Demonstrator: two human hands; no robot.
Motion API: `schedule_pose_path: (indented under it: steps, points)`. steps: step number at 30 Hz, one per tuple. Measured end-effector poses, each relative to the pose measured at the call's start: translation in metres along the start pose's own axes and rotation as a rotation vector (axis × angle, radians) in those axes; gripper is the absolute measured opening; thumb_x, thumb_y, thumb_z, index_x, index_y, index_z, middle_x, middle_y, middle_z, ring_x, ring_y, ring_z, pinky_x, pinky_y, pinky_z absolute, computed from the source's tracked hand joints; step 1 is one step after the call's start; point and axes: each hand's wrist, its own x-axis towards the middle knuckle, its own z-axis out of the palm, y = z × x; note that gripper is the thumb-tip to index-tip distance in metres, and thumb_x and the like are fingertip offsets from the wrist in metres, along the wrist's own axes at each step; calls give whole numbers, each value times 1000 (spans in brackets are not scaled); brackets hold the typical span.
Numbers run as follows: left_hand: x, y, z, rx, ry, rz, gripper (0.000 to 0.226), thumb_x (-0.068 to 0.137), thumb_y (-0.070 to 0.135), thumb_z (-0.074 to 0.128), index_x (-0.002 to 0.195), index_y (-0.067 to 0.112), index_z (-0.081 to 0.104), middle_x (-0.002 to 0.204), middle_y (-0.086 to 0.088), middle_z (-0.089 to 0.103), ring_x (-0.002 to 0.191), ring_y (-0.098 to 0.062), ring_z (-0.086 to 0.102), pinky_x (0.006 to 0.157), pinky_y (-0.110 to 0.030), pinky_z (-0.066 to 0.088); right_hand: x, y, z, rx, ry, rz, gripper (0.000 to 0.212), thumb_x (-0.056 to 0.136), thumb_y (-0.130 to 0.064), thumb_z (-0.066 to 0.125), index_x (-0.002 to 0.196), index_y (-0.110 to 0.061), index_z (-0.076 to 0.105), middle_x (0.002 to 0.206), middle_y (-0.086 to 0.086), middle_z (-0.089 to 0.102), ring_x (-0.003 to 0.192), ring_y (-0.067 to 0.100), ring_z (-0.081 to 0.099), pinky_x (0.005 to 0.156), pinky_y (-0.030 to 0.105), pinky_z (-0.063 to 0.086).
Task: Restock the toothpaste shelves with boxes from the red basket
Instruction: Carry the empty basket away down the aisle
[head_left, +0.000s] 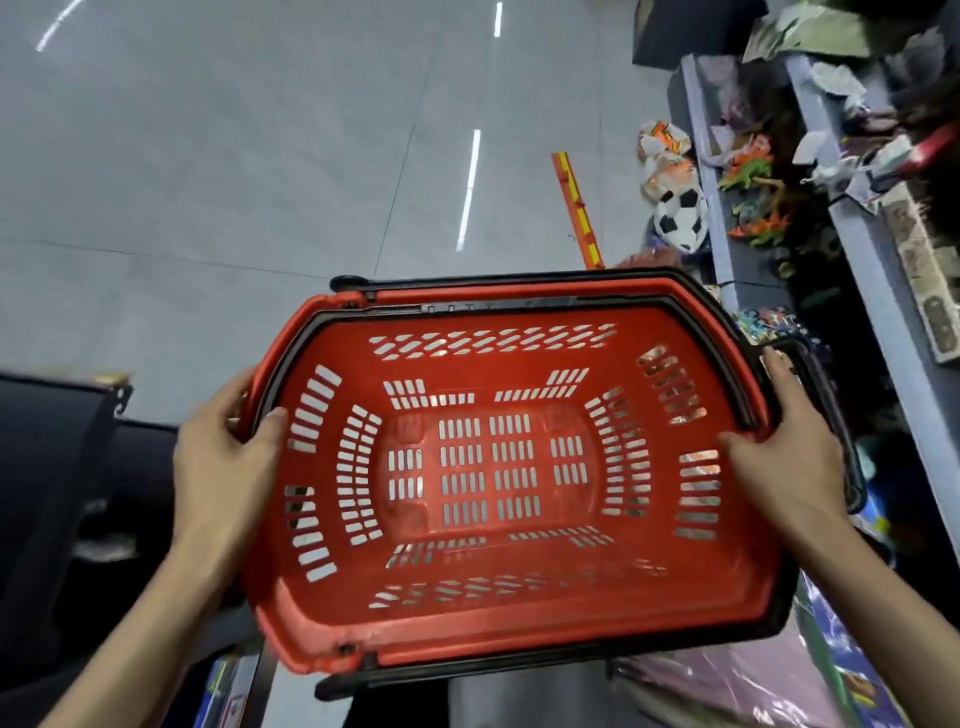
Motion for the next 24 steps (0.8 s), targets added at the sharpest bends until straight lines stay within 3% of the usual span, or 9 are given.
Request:
schedule_pose_path:
  steps: [2,4,6,9,12,24]
  points:
    - [37,5,14,-20,-30,-20,40,97,13,58,128,36,67,106,16,76,99,-5,73,92,-39,59,25,-13,12,9,-8,32,96,80,0,72,160,-35,31,142,13,61,124,39,60,102,48,46]
    - [73,9,30,-45,-63,-30,35,101,13,54,124,36,69,98,20,77,88,-1,74,75,-24,60,49,-24,29,11,-10,62,95,81,1,72,160,-33,33,146,10,59,126,37,59,102,47,46]
    - [107,10,46,-52,-98,-29,36,104,14,48,125,35,69,94,15,78,80,-4,75,63,-18,57,75,-31,49,23,-13,80,94,81,2,73,160,-32,34,147,10,58,126,37,60,101,46,46]
    - [158,1,75,-27,-124,-40,39,106,13,45,126,38,68,94,16,77,80,-2,75,68,-23,57,119,-35,83,47,-25,112,94,81,2,74,159,-31,35,149,7,57,129,33,59,105,45,45]
    - [209,-8,107,-6,-153,-47,39,105,13,45,130,34,67,98,13,78,80,-1,75,65,-17,56,162,-36,118,74,-38,117,92,82,0,74,159,-31,35,150,4,56,132,29,56,108,42,42]
    - [394,-43,259,147,-270,-99,33,104,20,51,133,32,61,103,8,75,78,-16,77,77,-48,65,369,-18,264,143,-144,200,98,74,-9,66,159,-39,26,151,4,54,135,30,53,113,47,42]
